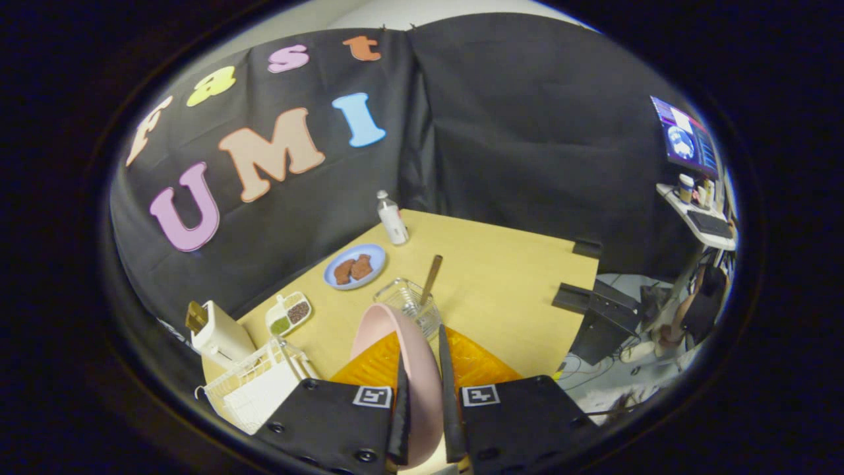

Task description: Take the plate from the dish rack, then take the spoon from the basket and place it into the plate.

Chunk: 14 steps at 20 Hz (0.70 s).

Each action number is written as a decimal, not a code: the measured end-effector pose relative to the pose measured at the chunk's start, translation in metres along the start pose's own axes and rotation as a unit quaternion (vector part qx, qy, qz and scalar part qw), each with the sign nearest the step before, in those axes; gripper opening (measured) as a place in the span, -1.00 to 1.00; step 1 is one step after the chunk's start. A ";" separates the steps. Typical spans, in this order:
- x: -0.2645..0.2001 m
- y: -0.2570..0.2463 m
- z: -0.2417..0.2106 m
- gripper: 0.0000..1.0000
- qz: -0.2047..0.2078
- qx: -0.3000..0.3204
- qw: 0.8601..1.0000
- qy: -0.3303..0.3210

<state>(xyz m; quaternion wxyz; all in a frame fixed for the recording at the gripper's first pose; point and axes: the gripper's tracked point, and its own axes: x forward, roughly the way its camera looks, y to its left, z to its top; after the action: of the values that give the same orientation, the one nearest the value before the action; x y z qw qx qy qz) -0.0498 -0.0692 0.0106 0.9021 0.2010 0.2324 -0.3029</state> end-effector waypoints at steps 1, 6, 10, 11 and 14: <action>0.006 -0.005 -0.008 -0.51 0.000 0.011 1.000 0.006; 0.041 -0.026 -0.057 -0.51 -0.004 0.080 0.996 0.035; 0.060 -0.044 -0.089 -0.51 -0.018 0.129 0.990 0.055; 0.062 -0.049 -0.095 -0.50 -0.018 0.143 0.988 0.059; 0.074 -0.058 -0.113 -0.51 -0.019 0.176 0.982 0.067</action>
<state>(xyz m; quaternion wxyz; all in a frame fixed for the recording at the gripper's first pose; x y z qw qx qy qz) -0.0681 -0.0888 -0.1340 0.8291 0.3715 0.2395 -0.3423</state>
